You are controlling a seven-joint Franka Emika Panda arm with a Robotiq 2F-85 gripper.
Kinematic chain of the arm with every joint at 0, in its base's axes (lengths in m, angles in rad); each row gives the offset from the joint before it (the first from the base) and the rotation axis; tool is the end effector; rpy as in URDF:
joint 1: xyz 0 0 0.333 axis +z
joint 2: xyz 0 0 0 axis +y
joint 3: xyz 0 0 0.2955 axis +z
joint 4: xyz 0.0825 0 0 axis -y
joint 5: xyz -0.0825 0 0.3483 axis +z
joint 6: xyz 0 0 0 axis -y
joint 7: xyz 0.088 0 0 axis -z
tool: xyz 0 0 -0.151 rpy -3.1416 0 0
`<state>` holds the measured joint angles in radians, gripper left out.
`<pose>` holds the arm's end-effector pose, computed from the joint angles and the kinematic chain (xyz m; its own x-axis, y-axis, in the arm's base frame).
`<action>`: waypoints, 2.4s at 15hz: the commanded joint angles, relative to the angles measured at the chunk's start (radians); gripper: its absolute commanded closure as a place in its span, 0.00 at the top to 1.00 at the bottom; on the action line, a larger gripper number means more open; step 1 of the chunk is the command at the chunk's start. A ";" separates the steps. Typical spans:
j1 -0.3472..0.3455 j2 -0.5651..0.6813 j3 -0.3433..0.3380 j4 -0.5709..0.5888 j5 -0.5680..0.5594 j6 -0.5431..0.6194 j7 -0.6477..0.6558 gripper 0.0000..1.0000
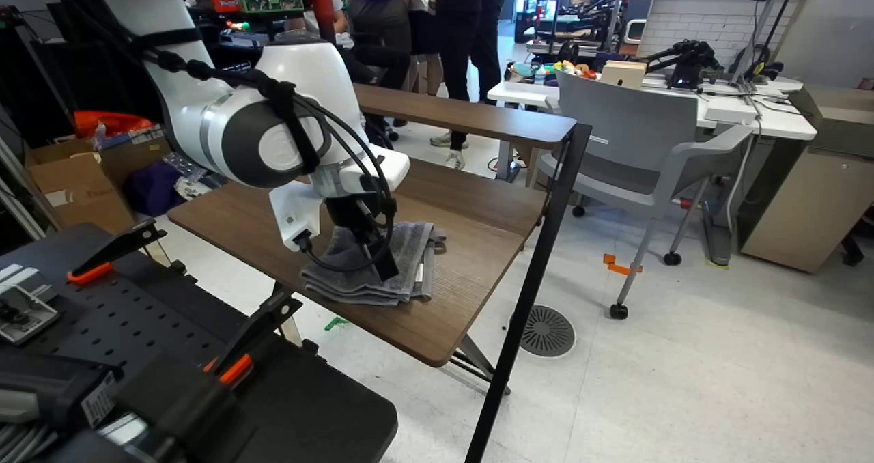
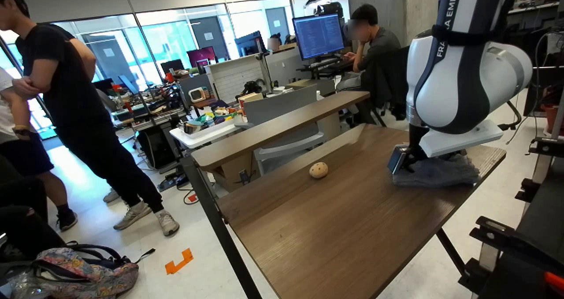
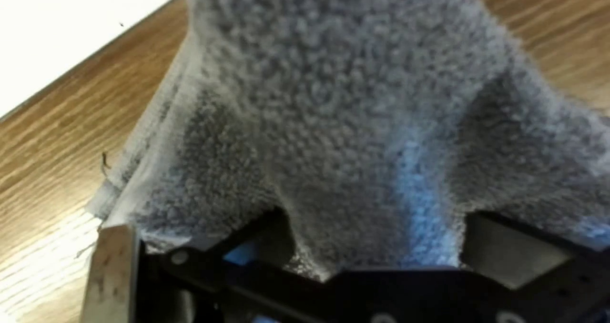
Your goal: Slide the towel across the table and move the toy to the right.
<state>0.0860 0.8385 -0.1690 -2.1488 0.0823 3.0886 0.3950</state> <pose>0.5134 -0.0623 0.0035 0.8707 -0.4681 0.1510 -0.4805 -0.8751 0.0579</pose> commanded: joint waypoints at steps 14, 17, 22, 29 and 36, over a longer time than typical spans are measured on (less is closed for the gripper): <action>-0.101 0.017 0.184 0.146 0.151 -0.255 -0.039 1.00; -0.083 0.017 0.179 0.145 0.148 -0.255 -0.035 1.00; -0.033 -0.025 0.146 0.140 0.129 -0.287 -0.010 1.00; 0.031 -0.026 0.124 0.143 0.126 -0.279 -0.014 1.00; 0.051 0.068 0.153 0.188 0.114 -0.349 -0.026 1.00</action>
<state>0.1219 0.8402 -0.0380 -1.9949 0.2021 2.7881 0.3833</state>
